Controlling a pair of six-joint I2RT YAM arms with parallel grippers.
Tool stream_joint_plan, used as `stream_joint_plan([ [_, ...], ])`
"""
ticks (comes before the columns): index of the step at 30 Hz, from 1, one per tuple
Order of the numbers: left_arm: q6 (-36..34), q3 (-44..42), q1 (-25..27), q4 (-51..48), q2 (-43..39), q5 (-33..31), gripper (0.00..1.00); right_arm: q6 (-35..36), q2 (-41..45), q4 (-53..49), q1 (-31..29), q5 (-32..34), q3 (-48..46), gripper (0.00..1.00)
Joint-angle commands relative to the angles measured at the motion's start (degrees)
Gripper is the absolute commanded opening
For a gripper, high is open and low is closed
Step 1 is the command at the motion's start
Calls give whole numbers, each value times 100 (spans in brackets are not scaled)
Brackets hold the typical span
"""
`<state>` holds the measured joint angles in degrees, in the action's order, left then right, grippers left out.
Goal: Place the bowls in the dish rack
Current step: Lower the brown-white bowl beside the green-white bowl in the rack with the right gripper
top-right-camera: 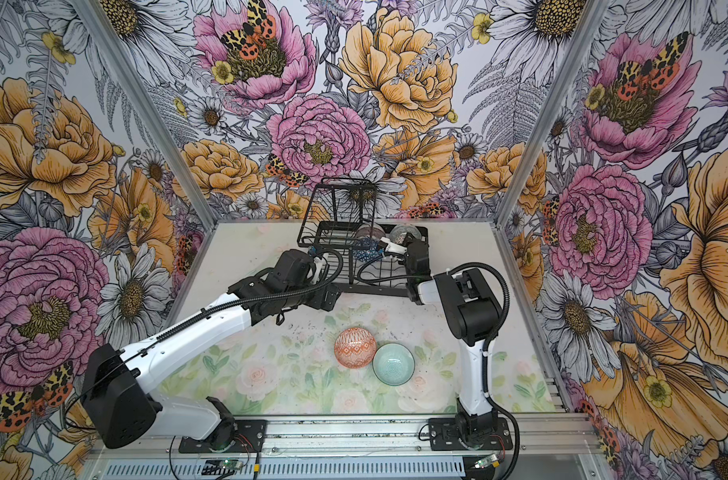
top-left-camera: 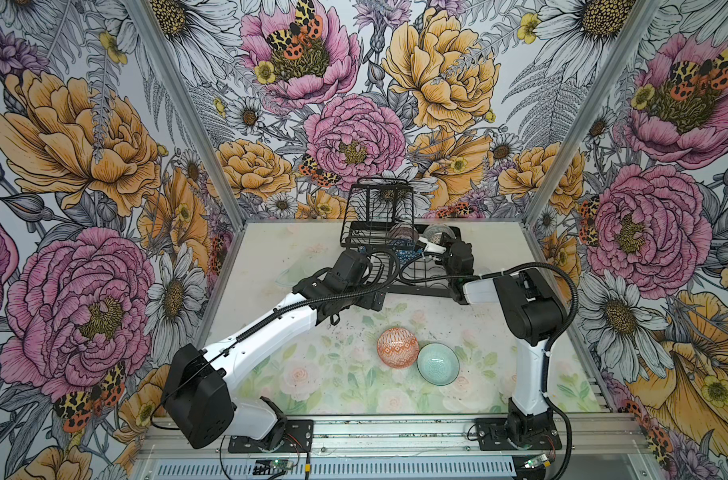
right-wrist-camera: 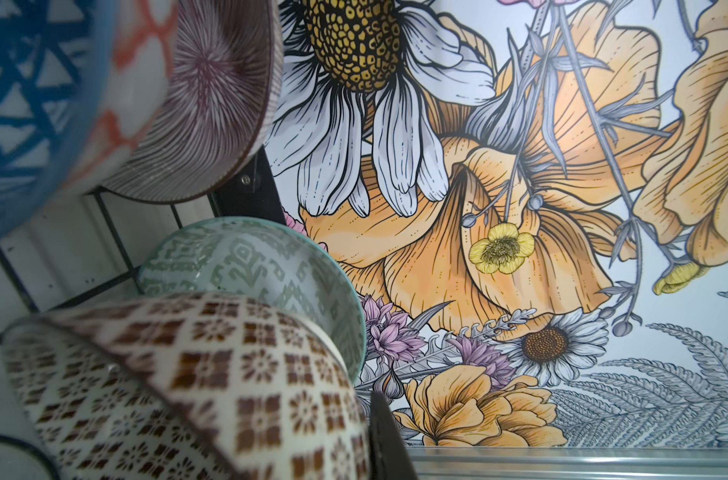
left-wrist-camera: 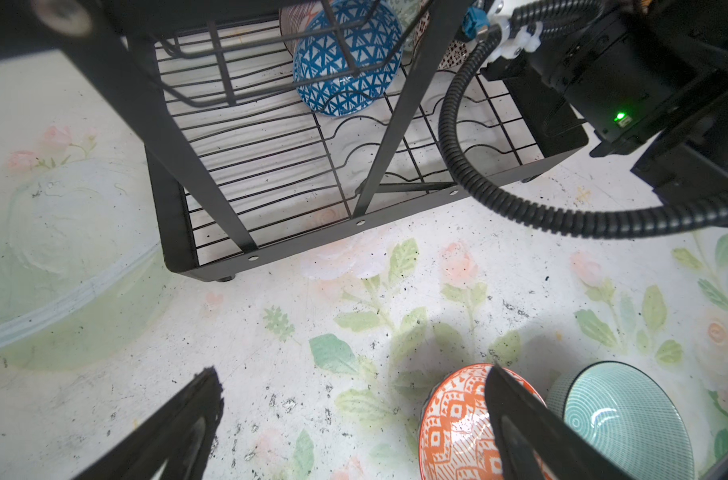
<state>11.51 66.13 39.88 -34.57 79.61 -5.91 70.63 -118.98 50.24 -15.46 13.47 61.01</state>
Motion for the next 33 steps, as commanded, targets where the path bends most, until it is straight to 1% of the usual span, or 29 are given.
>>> stream_joint_plan([
  [1, -114, 174, -59, -15, 18, 38, 99, -29, 18, 17, -61, -123, 16, 0],
  [11, -123, 156, -63, -23, 17, 46, 99, -211, 117, -192, -99, -59, -39, 0],
  [18, -101, 77, -61, -22, -59, 22, 99, -329, 178, -256, -113, -48, -81, 13],
  [25, -52, -6, -52, -6, -148, -15, 99, -410, 208, -392, -146, 24, 7, 19],
  [26, -50, -10, -59, -6, -161, -22, 99, -410, 209, -401, -150, 34, 16, 21],
  [29, -44, -41, -67, -6, -165, -48, 99, -420, 250, -443, -166, 46, 25, 32],
  [33, -30, -49, -67, -13, -147, -49, 99, -445, 309, -554, -162, 43, 34, 39],
])
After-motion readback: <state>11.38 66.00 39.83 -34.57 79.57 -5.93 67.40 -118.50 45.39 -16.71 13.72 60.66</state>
